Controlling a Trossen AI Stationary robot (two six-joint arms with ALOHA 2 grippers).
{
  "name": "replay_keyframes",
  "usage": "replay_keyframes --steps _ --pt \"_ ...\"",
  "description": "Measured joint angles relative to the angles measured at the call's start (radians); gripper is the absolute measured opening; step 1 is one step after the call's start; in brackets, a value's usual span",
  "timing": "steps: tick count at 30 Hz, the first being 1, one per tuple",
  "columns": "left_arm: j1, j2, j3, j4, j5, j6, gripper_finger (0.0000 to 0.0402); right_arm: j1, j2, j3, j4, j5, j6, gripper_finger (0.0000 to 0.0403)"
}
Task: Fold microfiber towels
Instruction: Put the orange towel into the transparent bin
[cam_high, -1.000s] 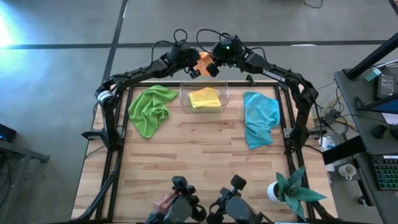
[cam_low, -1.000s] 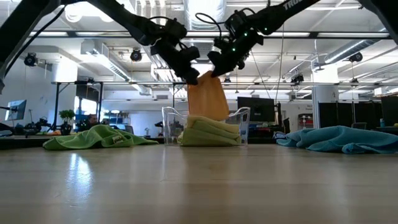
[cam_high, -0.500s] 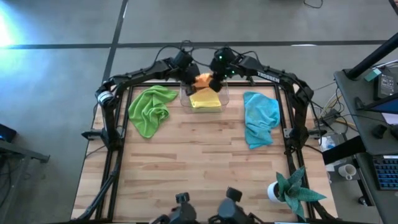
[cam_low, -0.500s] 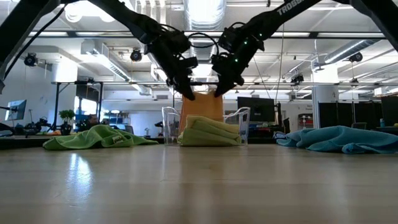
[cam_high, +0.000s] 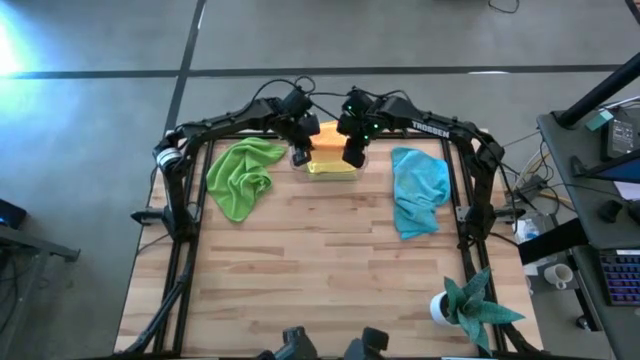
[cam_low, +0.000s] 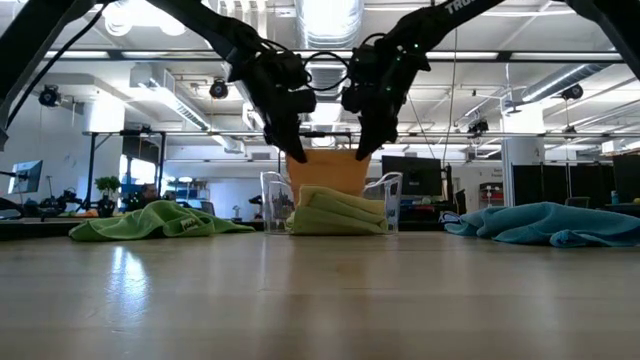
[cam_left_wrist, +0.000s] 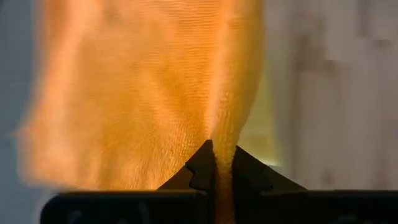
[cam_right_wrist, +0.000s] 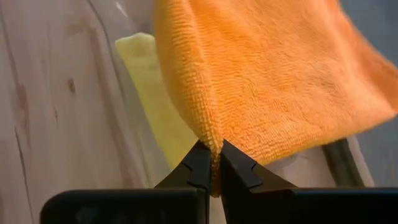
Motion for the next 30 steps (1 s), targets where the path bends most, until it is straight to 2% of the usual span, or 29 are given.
replay_keyframes --steps 3,20,30 --pt "-0.006 0.001 -0.002 -0.029 0.073 0.000 0.0012 0.004 0.006 0.000 -0.002 0.011 0.000 0.0012" --pt "-0.010 0.015 -0.012 -0.045 0.079 -0.001 0.0012 0.023 0.067 0.000 -0.068 0.001 0.046 0.0012" --pt "-0.020 0.015 -0.080 -0.023 0.084 -0.003 0.0013 0.027 0.067 0.000 -0.091 -0.026 0.092 0.0012"
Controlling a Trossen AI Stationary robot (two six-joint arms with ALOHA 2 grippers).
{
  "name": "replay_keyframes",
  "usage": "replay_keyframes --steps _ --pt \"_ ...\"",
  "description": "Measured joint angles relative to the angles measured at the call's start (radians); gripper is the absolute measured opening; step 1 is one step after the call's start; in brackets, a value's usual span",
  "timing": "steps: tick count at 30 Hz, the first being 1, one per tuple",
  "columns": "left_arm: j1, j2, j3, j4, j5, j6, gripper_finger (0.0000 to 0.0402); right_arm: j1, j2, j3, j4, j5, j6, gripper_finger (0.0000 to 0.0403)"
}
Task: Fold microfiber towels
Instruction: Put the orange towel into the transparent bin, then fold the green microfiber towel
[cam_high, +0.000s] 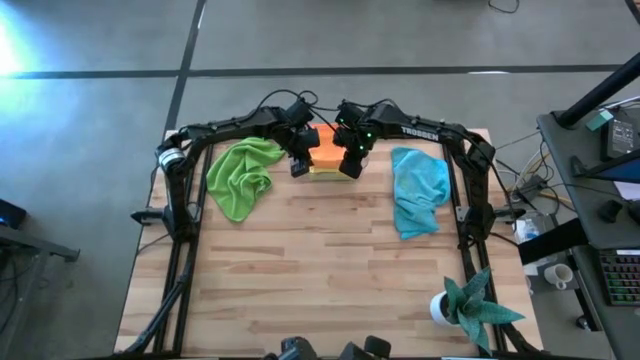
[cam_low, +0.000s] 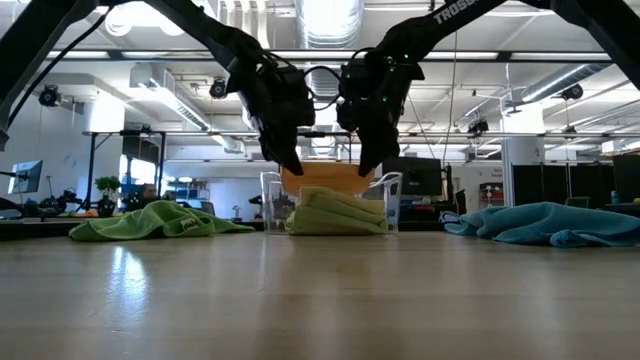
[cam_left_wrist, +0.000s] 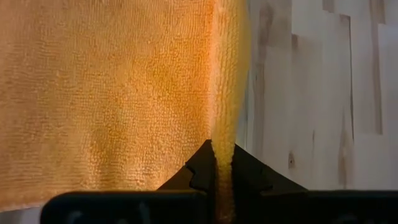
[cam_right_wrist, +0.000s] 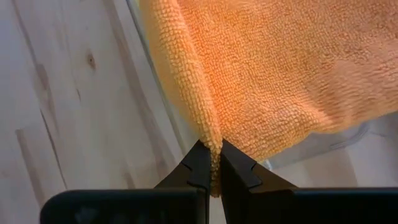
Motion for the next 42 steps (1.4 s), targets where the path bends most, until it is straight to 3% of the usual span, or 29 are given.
replay_keyframes --steps 16,23,33,42 --pt "-0.003 0.000 -0.010 0.040 -0.015 -0.048 0.0013 0.003 0.000 -0.002 -0.012 -0.011 0.014 0.0012" --pt "-0.001 0.000 -0.011 0.031 -0.023 -0.045 0.0053 0.011 0.000 -0.003 -0.023 -0.007 -0.005 0.0014" --pt "-0.001 -0.004 0.001 0.038 -0.029 -0.047 0.0123 0.011 -0.003 -0.003 -0.007 -0.011 -0.005 0.0104" --pt "-0.001 -0.080 0.043 0.007 -0.064 -0.048 0.0130 0.009 -0.109 -0.003 -0.010 -0.018 -0.005 0.0143"
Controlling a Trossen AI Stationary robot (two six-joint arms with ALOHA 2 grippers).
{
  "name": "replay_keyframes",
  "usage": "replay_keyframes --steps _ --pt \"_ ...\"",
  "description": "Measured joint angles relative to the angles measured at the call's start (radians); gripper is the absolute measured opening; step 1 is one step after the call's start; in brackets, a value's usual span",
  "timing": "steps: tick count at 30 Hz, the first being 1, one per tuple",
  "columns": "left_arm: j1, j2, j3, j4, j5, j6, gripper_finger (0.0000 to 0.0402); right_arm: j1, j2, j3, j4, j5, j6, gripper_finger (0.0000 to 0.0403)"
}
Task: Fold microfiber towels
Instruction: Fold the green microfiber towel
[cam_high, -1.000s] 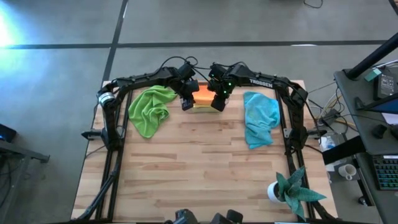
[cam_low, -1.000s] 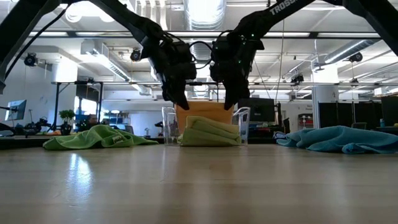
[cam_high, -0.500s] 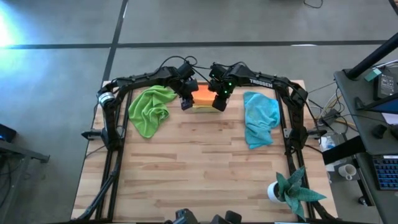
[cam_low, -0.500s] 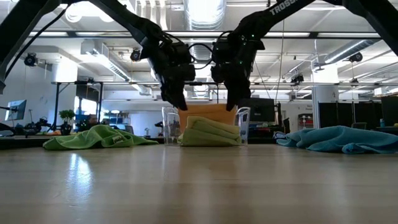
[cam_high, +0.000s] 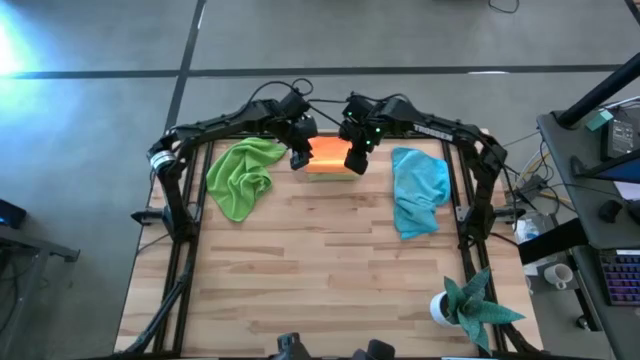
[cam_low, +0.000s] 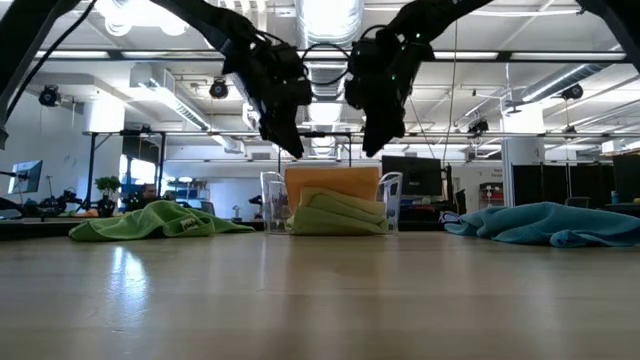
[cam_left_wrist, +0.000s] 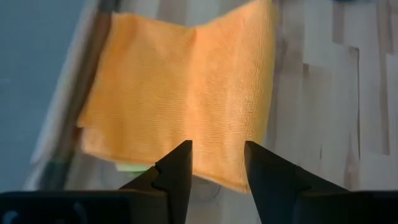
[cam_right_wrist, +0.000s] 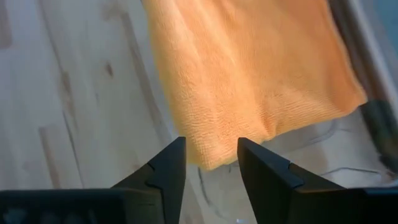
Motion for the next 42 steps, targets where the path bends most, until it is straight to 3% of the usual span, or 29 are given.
replay_keyframes --steps 13,30,42 --pt "-0.001 -0.167 -0.076 -0.179 -0.060 -0.048 0.0130 0.001 -0.099 -0.001 -0.060 0.000 0.027 0.0128" --pt "-0.018 -0.441 -0.522 -0.187 -0.060 -0.341 0.0130 0.036 -0.099 -0.004 -0.082 -0.001 0.052 0.0125" --pt "-0.182 -0.649 -0.762 -0.211 -0.082 -0.650 0.0130 0.039 -0.099 -0.004 -0.066 -0.001 0.051 0.0111"
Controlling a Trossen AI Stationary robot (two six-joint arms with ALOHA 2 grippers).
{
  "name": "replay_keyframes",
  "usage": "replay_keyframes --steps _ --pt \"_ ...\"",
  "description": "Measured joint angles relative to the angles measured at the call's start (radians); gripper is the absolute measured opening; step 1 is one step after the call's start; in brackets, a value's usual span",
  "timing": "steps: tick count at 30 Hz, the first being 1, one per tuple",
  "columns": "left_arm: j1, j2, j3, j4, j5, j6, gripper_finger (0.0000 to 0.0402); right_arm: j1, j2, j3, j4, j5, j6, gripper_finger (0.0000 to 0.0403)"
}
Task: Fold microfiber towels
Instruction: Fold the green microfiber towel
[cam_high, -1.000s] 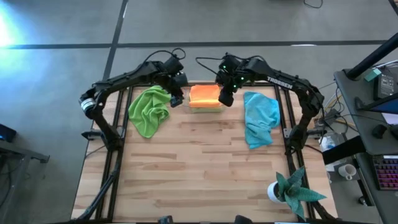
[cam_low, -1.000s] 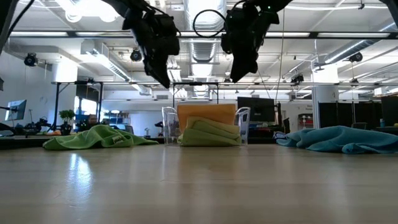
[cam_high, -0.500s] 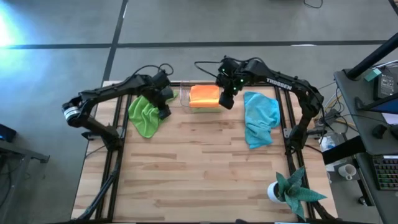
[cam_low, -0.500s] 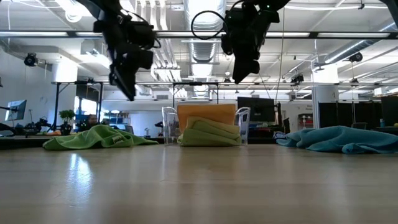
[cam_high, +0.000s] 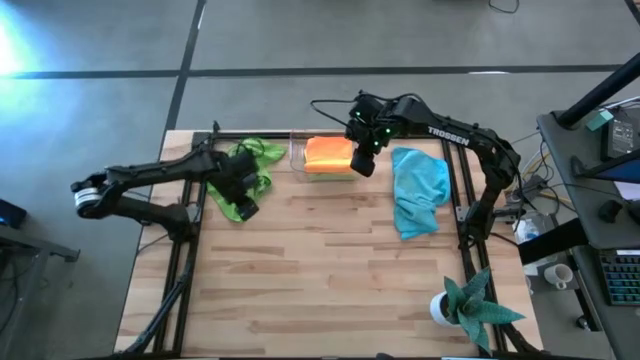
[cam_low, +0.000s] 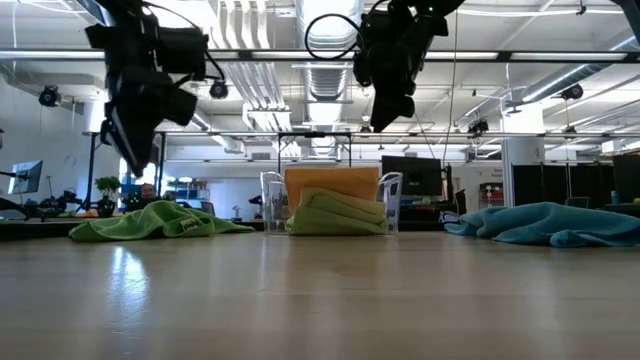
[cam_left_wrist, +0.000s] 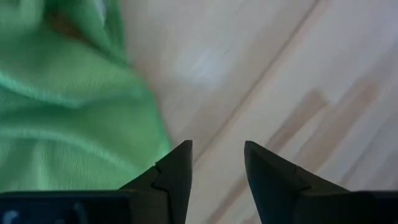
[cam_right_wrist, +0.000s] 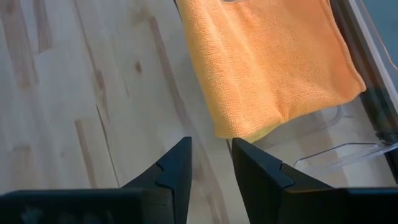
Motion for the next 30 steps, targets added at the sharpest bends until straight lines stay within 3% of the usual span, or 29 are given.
replay_keyframes --steps 6,17,30 --pt "-0.055 -0.002 -0.095 -0.002 -0.037 -0.128 0.0130 0.000 0.000 0.000 0.029 0.000 0.000 0.0111" --pt "-0.113 0.073 -0.155 0.009 -0.162 -0.162 0.0130 0.000 0.000 0.000 0.076 0.000 0.021 0.0105" --pt "-0.140 0.133 -0.167 0.069 -0.163 -0.157 0.0130 0.000 0.001 0.000 0.083 0.000 0.020 0.0098"
